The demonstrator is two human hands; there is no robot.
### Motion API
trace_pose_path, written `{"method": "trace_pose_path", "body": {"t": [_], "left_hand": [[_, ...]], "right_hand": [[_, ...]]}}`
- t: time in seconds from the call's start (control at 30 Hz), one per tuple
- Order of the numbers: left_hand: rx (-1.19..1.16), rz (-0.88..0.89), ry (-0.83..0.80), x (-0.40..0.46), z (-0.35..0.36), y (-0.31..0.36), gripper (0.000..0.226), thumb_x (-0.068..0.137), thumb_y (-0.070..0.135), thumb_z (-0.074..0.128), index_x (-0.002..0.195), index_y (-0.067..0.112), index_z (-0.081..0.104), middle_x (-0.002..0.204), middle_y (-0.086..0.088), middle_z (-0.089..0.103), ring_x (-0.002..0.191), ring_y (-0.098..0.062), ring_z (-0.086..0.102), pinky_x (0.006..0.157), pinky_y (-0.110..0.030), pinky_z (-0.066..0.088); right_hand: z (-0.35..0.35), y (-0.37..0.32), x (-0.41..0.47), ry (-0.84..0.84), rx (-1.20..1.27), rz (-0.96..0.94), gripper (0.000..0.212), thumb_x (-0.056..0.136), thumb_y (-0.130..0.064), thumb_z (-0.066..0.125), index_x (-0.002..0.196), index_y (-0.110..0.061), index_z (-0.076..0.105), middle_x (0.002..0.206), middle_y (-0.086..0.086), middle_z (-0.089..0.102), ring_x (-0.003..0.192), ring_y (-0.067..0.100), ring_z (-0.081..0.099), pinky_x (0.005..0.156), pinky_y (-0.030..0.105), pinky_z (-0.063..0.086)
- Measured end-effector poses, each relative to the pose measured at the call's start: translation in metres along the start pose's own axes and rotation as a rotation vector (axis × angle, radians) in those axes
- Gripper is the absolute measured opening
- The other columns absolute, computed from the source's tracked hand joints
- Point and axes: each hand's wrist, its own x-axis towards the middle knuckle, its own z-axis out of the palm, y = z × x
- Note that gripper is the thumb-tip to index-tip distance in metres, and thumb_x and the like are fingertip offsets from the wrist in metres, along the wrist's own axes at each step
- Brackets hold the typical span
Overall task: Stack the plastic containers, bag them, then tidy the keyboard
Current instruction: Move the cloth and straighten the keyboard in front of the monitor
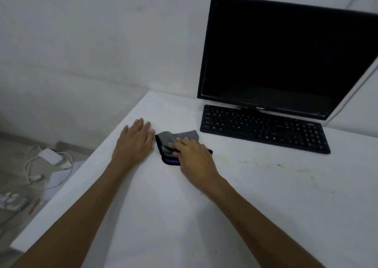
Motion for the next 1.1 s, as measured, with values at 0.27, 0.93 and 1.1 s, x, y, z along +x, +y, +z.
{"method": "trace_pose_path", "body": {"t": [0.27,0.93,1.1], "left_hand": [[-0.163,0.104,0.008,-0.003,0.006,0.066,0.058,0.114,0.040,0.023,0.164,0.015,0.037,0.174,-0.014,0.030,0.164,-0.026,0.020,0.131,-0.055,0.014],[-0.193,0.152,0.054,-0.007,0.012,0.078,0.064,0.110,0.045,0.018,0.166,0.020,0.034,0.175,-0.005,0.029,0.164,-0.017,0.019,0.131,-0.056,0.009],[-0.101,0.168,0.149,-0.009,0.006,0.045,0.069,0.106,0.047,0.016,0.164,0.018,0.041,0.171,-0.007,0.038,0.160,-0.020,0.031,0.127,-0.061,0.018]], "right_hand": [[-0.048,0.050,-0.053,-0.001,-0.049,0.123,0.039,0.111,-0.027,0.053,0.146,-0.038,0.065,0.153,-0.012,0.061,0.141,0.014,0.054,0.107,0.036,0.047],[-0.041,0.031,-0.062,0.024,-0.199,0.178,0.042,0.103,-0.014,0.061,0.142,-0.027,0.069,0.140,0.000,0.070,0.125,0.024,0.065,0.089,0.039,0.059],[-0.043,0.032,-0.074,0.003,-0.044,0.084,0.042,0.107,-0.024,0.059,0.147,-0.037,0.065,0.153,-0.011,0.062,0.135,0.015,0.059,0.098,0.033,0.055]]}}
